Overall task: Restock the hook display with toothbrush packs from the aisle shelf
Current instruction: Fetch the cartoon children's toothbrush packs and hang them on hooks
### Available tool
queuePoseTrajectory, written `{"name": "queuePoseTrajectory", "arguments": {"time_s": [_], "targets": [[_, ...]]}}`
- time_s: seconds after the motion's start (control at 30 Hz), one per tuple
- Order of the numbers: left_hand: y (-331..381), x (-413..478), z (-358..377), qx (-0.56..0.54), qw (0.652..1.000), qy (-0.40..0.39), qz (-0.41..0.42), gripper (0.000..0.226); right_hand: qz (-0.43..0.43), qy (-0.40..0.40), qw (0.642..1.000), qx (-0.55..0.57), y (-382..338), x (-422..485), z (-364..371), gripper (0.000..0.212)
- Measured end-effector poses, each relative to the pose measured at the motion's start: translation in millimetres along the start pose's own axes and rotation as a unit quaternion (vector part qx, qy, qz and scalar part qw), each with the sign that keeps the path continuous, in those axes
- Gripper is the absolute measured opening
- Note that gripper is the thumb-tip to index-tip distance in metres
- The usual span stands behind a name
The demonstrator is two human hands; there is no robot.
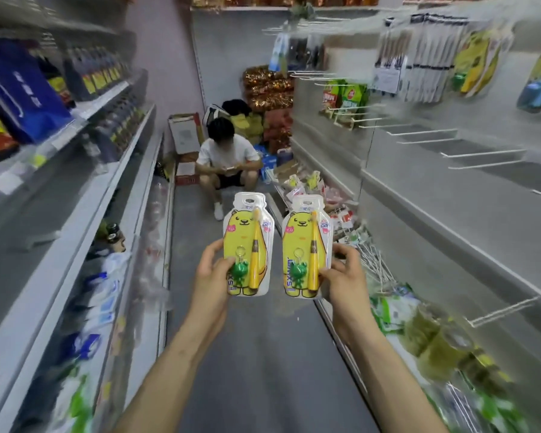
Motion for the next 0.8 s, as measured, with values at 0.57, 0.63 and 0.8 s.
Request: {"name": "queuePoseTrajectory", "arguments": {"time_s": [0.57, 0.63, 0.8], "targets": [[53, 365, 186, -0.047, 0.963, -0.265, -0.029, 0.036, -0.115, 0.212, 0.970, -0.008, -110, 264, 73, 0.042], [56, 392, 222, -0.057, 0.955, -0.289, -0.028, 0.035, -0.130, 0.226, 0.965, -0.016, -126, 295, 64, 0.039], [61, 432, 300, -0.057, 0.932, -0.356, -0.040, 0.030, -0.166, 0.288, 0.943, -0.029, -162, 349, 44, 0.040]]}}
Point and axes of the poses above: each hand's wrist, its own x-axis towards the middle knuckle, its own z-axis out of the palm, y = z × x, the point moved 8 cm from there along x, towards the middle knuckle, and after that the axes turned 1 degree about z, right-handed, at the moved point
